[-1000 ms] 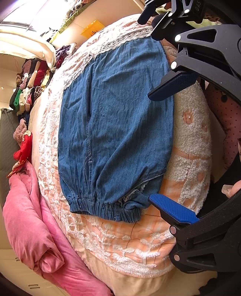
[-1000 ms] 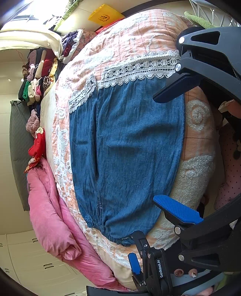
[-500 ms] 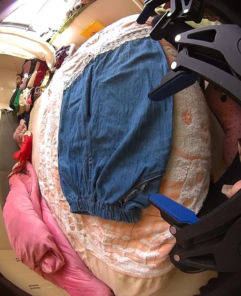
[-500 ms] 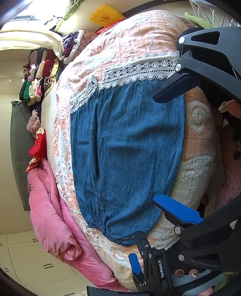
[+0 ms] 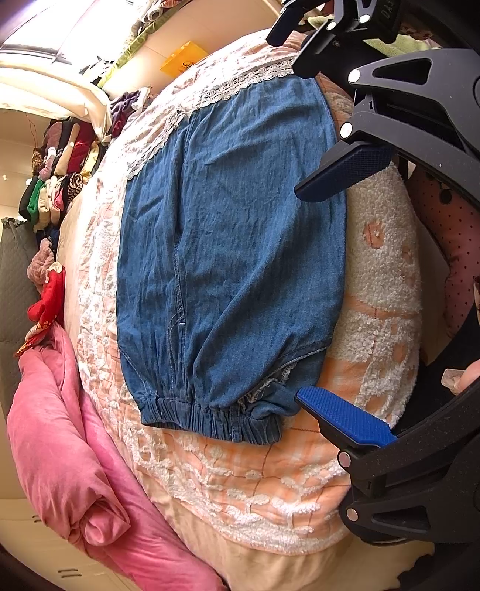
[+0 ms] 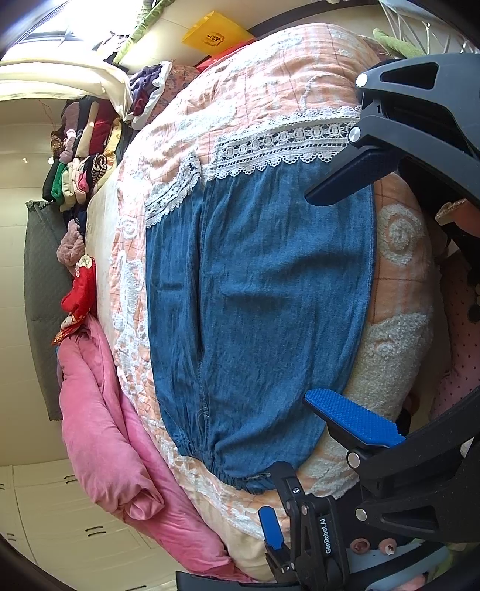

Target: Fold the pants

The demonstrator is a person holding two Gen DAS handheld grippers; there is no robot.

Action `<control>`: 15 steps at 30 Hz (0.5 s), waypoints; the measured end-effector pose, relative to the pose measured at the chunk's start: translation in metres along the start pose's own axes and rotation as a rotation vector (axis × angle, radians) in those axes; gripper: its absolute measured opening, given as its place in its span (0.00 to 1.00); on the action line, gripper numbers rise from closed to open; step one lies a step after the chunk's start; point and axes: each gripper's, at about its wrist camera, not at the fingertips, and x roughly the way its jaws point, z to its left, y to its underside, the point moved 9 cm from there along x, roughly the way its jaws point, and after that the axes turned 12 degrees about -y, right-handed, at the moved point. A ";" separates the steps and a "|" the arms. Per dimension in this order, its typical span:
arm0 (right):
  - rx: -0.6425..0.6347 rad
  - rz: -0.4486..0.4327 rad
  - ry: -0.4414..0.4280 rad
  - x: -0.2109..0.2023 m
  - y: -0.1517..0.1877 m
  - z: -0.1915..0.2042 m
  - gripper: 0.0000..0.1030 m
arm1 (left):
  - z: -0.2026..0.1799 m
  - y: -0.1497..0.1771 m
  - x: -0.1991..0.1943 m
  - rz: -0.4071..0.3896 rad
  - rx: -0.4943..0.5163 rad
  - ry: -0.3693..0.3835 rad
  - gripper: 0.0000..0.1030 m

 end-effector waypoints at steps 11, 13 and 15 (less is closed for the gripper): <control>-0.027 -0.005 -0.004 0.004 -0.013 0.004 0.96 | 0.008 -0.009 0.008 0.009 -0.006 -0.010 0.91; -0.038 -0.005 -0.005 0.006 -0.017 0.006 0.96 | 0.012 -0.011 0.012 0.012 -0.013 -0.014 0.91; -0.043 -0.004 -0.010 0.009 -0.023 0.007 0.96 | 0.018 -0.015 0.017 0.015 -0.021 -0.019 0.91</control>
